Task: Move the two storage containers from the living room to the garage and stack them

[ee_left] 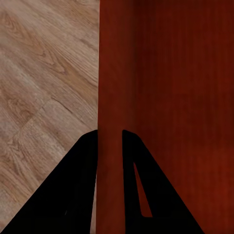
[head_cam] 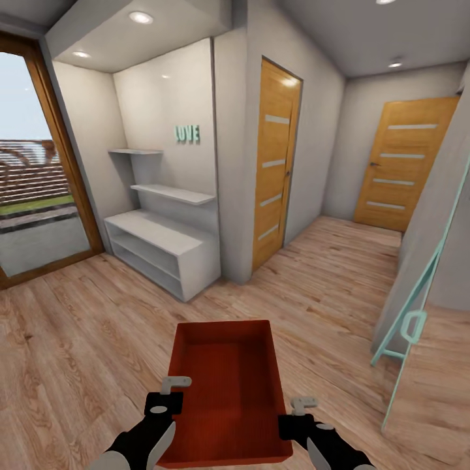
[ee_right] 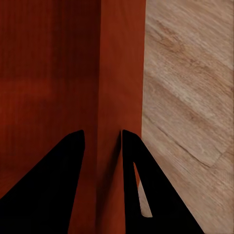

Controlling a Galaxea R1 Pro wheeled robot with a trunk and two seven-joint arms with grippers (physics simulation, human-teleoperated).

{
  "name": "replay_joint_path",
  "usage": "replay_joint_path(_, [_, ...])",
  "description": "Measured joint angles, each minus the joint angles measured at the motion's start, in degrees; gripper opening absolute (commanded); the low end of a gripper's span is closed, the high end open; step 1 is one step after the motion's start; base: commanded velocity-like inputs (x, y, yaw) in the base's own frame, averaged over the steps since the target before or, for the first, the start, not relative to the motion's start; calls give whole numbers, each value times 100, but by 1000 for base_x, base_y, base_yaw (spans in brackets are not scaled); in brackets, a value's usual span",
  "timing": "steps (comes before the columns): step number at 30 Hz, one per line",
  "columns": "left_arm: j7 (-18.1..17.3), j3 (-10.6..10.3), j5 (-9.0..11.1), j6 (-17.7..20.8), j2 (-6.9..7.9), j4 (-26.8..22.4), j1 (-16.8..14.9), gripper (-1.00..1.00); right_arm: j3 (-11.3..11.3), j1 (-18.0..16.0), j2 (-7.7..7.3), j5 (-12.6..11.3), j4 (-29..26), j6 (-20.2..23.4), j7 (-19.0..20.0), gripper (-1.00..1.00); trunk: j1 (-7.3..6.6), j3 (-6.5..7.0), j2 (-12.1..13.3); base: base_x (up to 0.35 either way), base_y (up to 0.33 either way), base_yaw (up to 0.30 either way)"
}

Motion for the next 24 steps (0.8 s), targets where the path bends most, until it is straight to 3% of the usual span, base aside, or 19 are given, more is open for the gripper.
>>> replay_joint_path(11, [1,-3,4,2,1,1,0,-100,1,1,0,-1,-4,6,0,-100,0,0,0,4,3,-11])
replay_joint_path(24, [0,-7,4,2,1,2,-1,-100,2,2,0,-8,5,-4,-1,-100,0,36,0,16,10,-220])
